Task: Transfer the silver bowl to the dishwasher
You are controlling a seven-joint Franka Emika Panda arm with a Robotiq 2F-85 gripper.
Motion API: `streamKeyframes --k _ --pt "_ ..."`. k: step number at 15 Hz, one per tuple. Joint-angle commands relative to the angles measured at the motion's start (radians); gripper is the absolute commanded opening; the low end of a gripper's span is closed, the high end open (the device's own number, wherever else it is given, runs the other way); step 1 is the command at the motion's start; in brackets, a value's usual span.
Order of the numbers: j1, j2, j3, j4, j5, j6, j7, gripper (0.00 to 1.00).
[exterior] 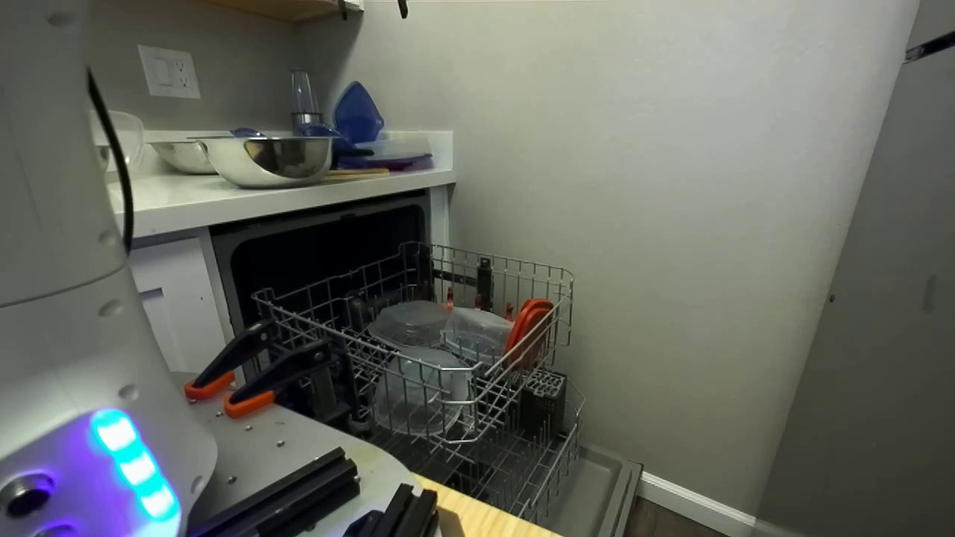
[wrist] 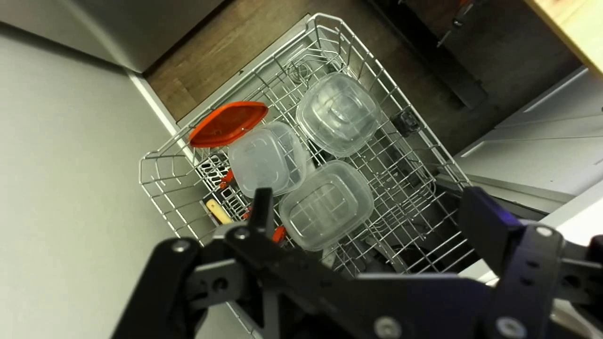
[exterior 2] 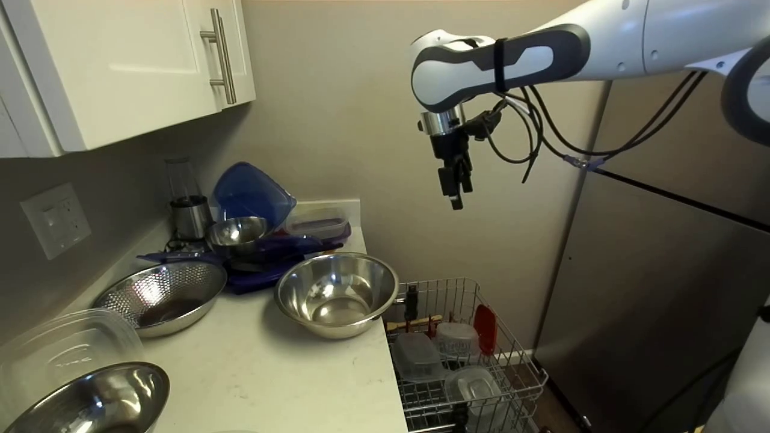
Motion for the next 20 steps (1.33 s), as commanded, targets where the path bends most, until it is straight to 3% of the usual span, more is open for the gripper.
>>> streamKeyframes --k 1,3,6,11,12,20 --pt "0.014 0.064 0.017 0.065 -0.057 0.018 0.012 1.00" --pt "0.015 0.097 0.021 0.095 -0.015 0.032 0.009 1.00" --pt "-0.005 0.133 0.033 0.116 0.153 0.125 -0.054 1.00" --pt "-0.040 0.188 0.043 0.142 0.384 0.143 -0.198 1.00" --pt "-0.011 0.176 0.031 0.130 0.312 0.141 -0.121 1.00" --pt "-0.028 0.193 0.037 0.145 0.361 0.141 -0.167 1.00"
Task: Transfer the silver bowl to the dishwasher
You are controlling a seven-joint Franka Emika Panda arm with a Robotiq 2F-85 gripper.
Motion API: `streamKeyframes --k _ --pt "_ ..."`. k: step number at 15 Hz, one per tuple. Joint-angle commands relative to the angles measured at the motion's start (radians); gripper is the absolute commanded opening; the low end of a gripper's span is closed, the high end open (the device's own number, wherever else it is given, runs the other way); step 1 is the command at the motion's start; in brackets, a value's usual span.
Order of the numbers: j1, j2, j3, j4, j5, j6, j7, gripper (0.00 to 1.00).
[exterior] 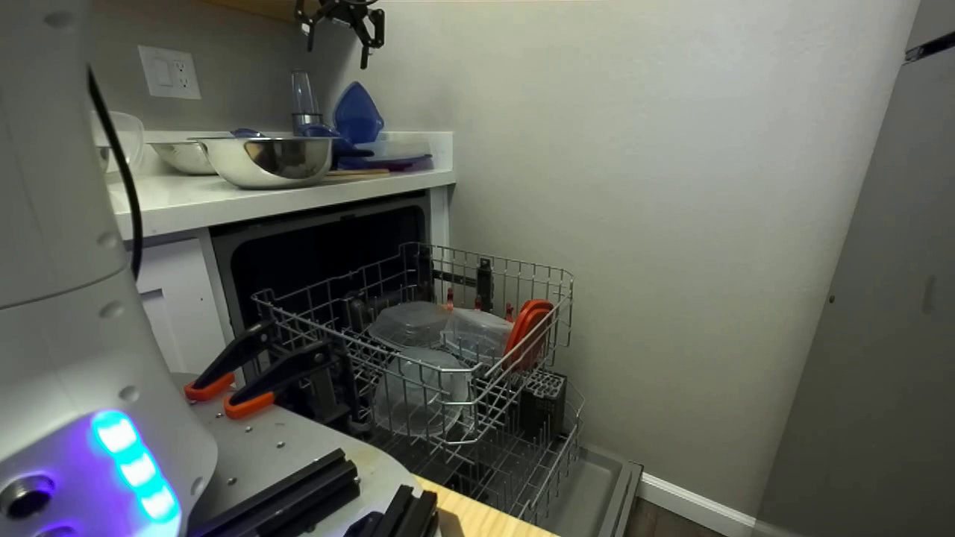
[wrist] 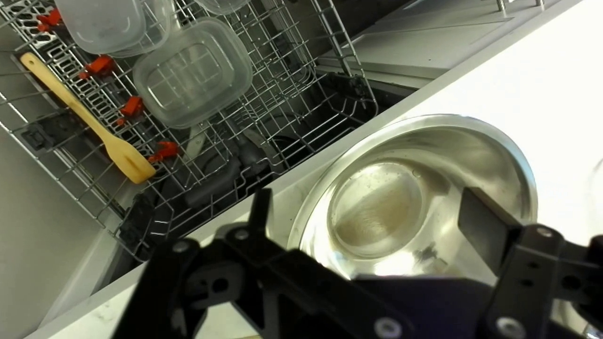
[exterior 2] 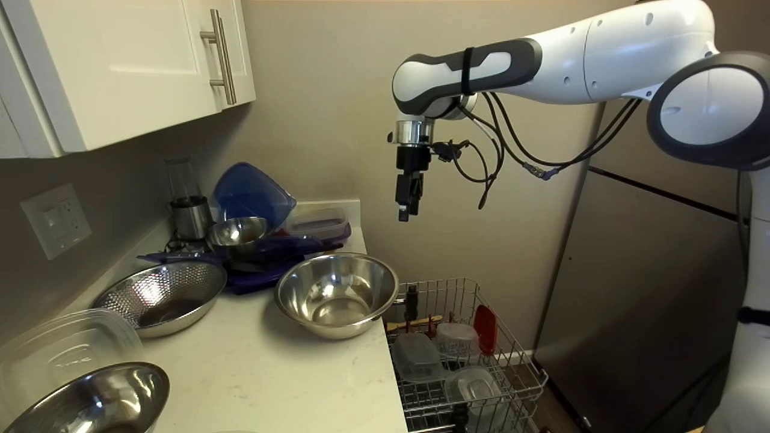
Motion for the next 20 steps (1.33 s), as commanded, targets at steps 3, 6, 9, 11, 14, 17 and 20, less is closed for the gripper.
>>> streamKeyframes --k 3,6,9,11,14,17,20 --pt "0.025 0.060 0.022 0.057 0.000 0.048 0.049 1.00" --pt "0.079 0.195 0.044 0.168 -0.018 0.097 0.105 1.00" --pt "0.122 0.298 0.044 0.261 -0.031 0.092 0.142 1.00" --pt "0.145 0.354 0.036 0.322 -0.047 0.080 0.159 1.00" --pt "0.177 0.393 0.012 0.404 -0.132 0.073 0.166 1.00" --pt "0.192 0.415 -0.008 0.451 -0.172 0.056 0.170 1.00" --pt "0.188 0.450 -0.007 0.465 -0.144 0.056 0.168 1.00"
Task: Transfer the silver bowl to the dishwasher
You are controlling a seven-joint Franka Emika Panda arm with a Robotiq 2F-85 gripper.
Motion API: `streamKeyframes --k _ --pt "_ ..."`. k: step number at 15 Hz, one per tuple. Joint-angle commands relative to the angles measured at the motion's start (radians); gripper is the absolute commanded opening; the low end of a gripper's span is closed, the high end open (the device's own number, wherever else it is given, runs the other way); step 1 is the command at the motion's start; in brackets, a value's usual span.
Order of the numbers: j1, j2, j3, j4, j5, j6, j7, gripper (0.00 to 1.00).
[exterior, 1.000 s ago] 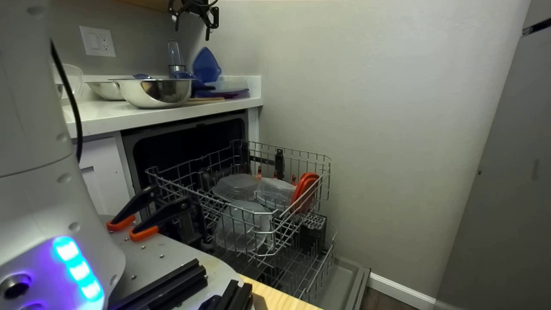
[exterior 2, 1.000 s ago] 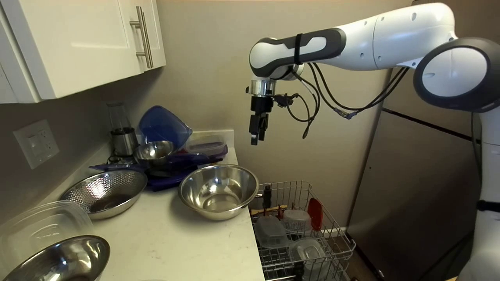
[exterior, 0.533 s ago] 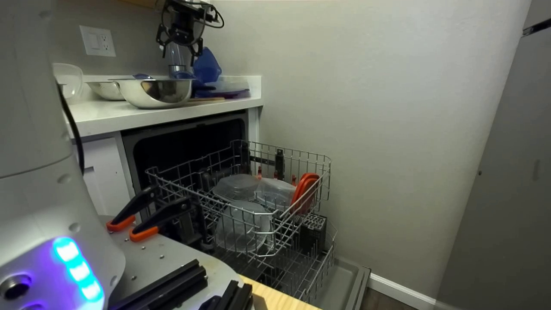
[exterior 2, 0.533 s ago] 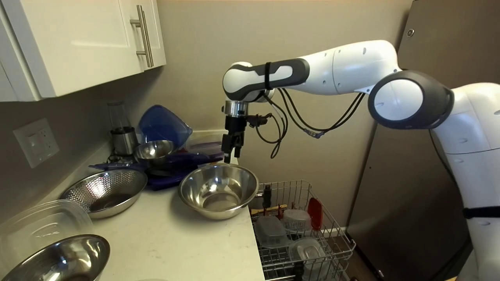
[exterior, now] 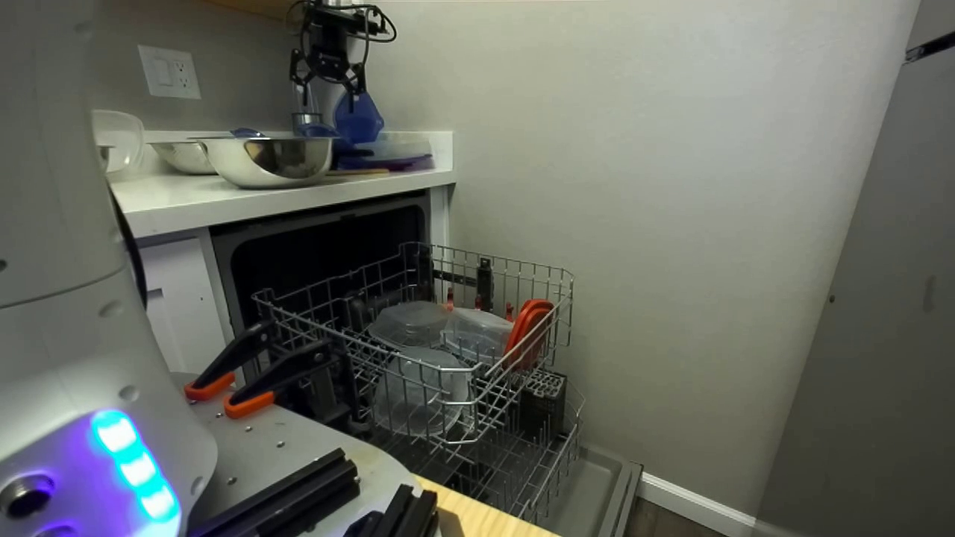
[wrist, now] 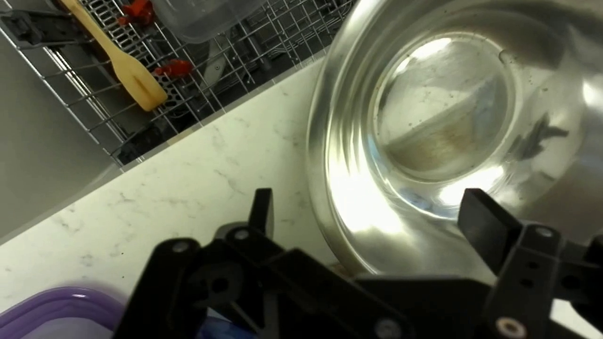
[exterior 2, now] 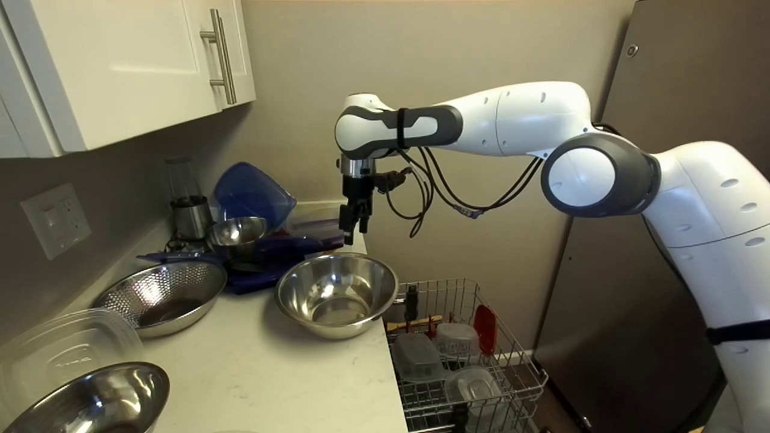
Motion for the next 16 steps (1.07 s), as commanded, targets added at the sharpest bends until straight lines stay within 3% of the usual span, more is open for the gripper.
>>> streamKeyframes --k 1,7,8,9,16 --pt "0.001 0.054 0.000 0.034 0.014 -0.017 0.016 1.00" --pt "-0.019 0.132 0.004 0.035 0.053 0.004 0.016 1.00" --pt "-0.024 0.141 0.007 0.040 0.062 0.007 0.013 0.75" --pt "-0.024 0.148 0.007 0.045 0.065 0.007 0.014 0.74" --pt "-0.022 0.157 0.001 0.076 0.066 0.001 0.021 0.28"
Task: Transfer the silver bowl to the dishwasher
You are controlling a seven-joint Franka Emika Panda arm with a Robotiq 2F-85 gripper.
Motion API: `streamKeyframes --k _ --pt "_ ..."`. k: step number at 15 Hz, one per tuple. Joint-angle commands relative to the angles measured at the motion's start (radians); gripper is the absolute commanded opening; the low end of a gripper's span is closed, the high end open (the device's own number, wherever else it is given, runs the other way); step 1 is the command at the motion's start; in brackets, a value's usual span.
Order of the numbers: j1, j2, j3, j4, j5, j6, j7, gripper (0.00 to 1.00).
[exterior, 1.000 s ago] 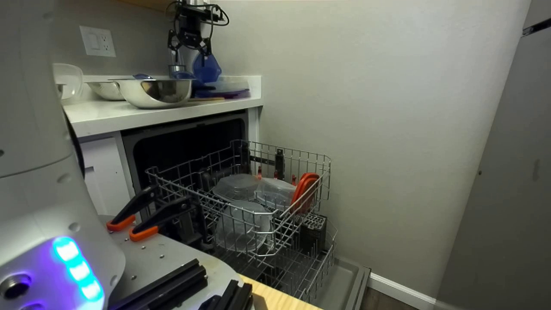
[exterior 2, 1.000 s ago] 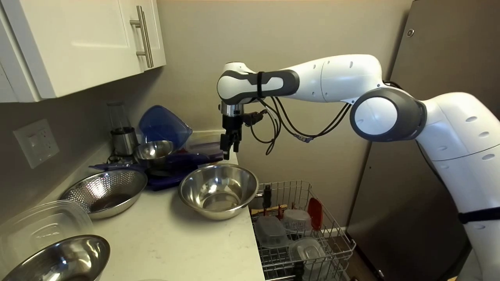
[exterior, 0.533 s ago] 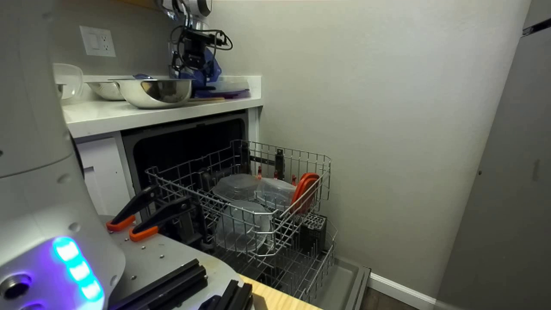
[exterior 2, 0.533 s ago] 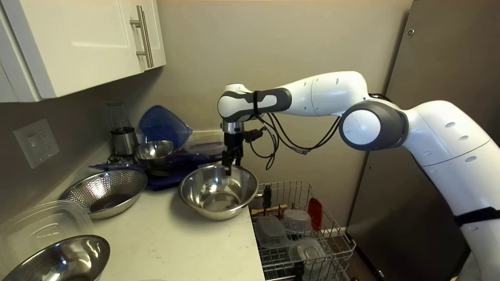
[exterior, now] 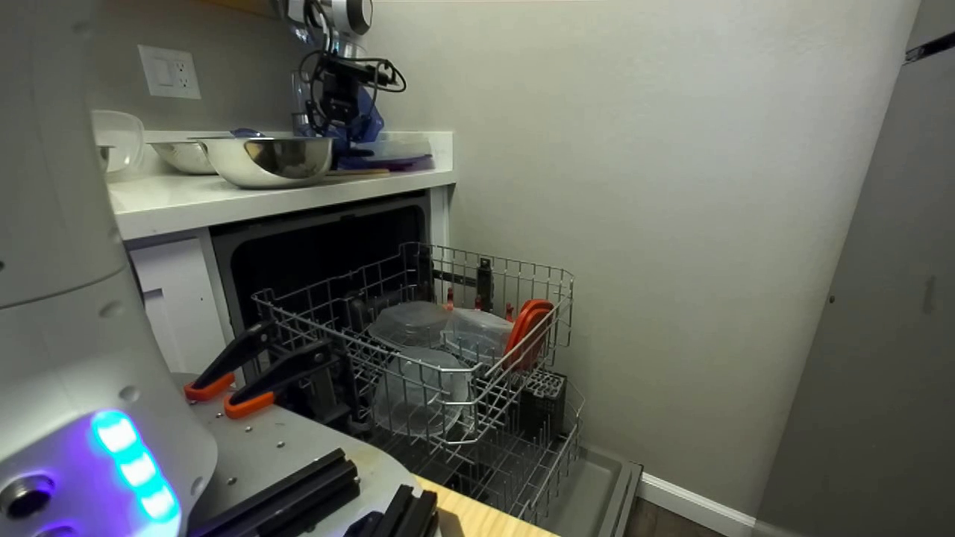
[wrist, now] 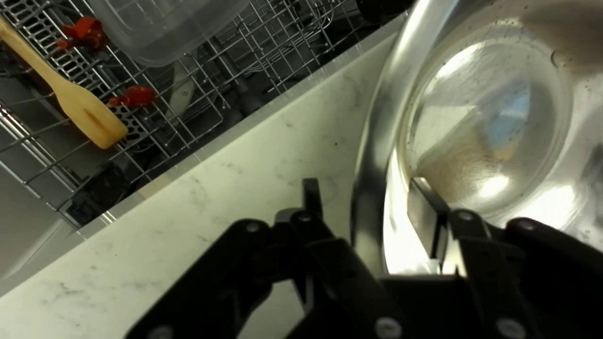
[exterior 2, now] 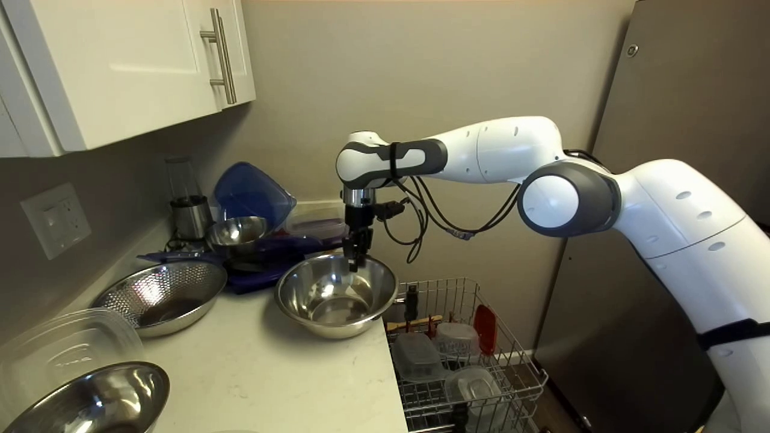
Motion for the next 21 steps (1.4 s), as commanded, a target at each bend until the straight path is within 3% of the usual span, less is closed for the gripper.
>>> streamKeyframes --k 1,4,5,11,21 --pt "-0.005 0.005 0.002 0.021 0.016 -0.005 0.020 0.22" --pt "0.001 0.017 0.004 0.050 0.012 -0.009 0.017 0.03" --pt "0.003 0.021 0.004 0.059 0.011 -0.011 0.016 0.01" --pt "0.018 0.026 -0.013 0.140 -0.015 -0.041 0.025 0.01" --pt "0.056 -0.035 -0.127 0.254 -0.149 -0.043 0.119 0.01"
